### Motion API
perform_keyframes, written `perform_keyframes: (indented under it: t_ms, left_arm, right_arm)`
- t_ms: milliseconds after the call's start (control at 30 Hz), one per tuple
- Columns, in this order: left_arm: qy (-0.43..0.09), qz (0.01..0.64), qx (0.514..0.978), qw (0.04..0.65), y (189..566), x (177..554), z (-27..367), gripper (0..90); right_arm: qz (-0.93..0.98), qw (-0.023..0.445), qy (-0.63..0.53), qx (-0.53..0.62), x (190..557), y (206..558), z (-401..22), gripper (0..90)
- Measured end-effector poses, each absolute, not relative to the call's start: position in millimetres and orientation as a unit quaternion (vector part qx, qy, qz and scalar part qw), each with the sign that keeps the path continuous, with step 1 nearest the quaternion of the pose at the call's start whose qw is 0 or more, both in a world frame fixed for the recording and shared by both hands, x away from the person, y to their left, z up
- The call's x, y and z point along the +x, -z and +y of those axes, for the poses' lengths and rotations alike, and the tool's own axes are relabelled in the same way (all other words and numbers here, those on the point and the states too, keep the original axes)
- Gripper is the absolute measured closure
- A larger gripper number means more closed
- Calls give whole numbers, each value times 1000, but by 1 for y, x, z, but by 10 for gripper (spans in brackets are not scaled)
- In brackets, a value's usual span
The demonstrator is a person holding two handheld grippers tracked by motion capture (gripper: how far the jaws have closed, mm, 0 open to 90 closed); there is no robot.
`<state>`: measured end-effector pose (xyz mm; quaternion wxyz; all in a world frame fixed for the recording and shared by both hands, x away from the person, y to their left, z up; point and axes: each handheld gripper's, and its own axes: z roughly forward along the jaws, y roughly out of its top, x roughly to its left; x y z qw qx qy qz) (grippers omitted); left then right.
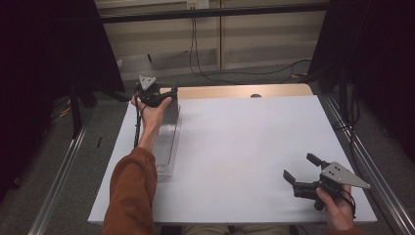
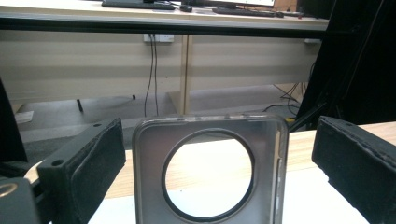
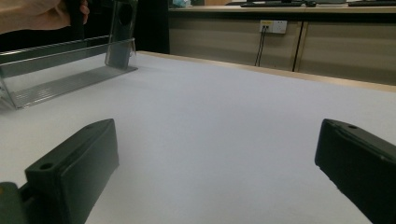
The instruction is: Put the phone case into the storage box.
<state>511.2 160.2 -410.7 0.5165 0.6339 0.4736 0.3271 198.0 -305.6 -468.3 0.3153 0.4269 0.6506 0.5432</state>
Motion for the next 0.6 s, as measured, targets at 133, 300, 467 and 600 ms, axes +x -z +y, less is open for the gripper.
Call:
perform_keyframes:
  t_ms: [133, 300, 467, 600]
  left_arm:
    - [-321, 463, 635, 528, 410, 509, 163, 23]
    - [-312, 462, 631, 538, 411, 506, 170, 22]
    - [-311, 459, 629, 545, 409, 502, 174, 20]
    - [-304, 460, 624, 553, 408, 499, 176, 20]
  right_arm:
    - [650, 315, -544, 427, 198, 468, -306, 0]
    - [647, 317, -544, 429, 198, 468, -307, 0]
    - [647, 318, -545, 428, 198, 468, -306, 0]
    - [644, 320, -545, 431, 198, 468, -306, 0]
